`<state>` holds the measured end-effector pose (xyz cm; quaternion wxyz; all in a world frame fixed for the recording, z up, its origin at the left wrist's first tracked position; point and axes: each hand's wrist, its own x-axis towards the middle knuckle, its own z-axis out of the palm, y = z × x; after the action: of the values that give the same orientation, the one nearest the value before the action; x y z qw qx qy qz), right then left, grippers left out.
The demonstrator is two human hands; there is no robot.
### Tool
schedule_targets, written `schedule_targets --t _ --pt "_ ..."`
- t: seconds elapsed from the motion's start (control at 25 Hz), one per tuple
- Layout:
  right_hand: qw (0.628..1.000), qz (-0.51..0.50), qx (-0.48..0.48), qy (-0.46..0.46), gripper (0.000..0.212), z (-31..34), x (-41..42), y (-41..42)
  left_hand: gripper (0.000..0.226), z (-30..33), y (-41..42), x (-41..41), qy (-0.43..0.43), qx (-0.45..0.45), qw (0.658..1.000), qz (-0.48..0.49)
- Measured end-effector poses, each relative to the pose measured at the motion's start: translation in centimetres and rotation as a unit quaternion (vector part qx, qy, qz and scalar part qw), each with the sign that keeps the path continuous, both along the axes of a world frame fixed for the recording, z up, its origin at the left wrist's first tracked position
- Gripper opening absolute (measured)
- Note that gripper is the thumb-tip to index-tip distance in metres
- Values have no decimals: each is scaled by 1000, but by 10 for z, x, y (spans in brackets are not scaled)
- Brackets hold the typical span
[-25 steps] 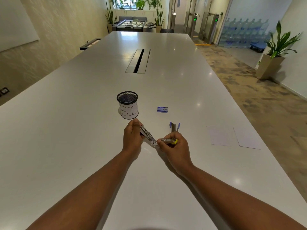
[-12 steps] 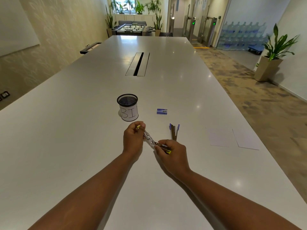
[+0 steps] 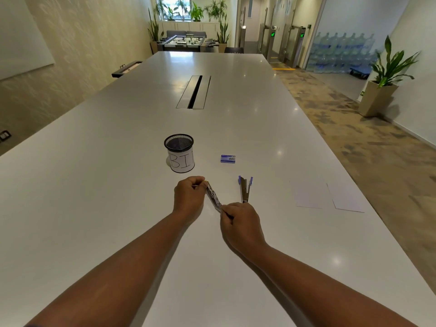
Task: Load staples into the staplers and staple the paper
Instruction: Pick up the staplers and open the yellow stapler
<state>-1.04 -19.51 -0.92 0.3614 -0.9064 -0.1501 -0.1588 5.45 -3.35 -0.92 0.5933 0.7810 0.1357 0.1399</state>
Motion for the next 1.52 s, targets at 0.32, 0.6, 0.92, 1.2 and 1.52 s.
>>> schedule_targets --t 0.32,0.6,0.92,1.2,1.52 --pt "999 -22 -38 26 17 8 -5 4 14 1 16 3 -19 178 981 -80" --pt "997 -1 -63 39 16 16 -3 5 23 -1 14 2 -29 192 974 -121" --pt "954 102 -117 258 46 52 44 -2 19 2 9 5 -75 290 940 -163" --pt "936 136 -131 296 58 59 60 1 18 1 10 6 -88 307 933 -166" --pt "952 111 -58 280 27 50 45 -2 20 2 9 4 -84 293 936 -174"
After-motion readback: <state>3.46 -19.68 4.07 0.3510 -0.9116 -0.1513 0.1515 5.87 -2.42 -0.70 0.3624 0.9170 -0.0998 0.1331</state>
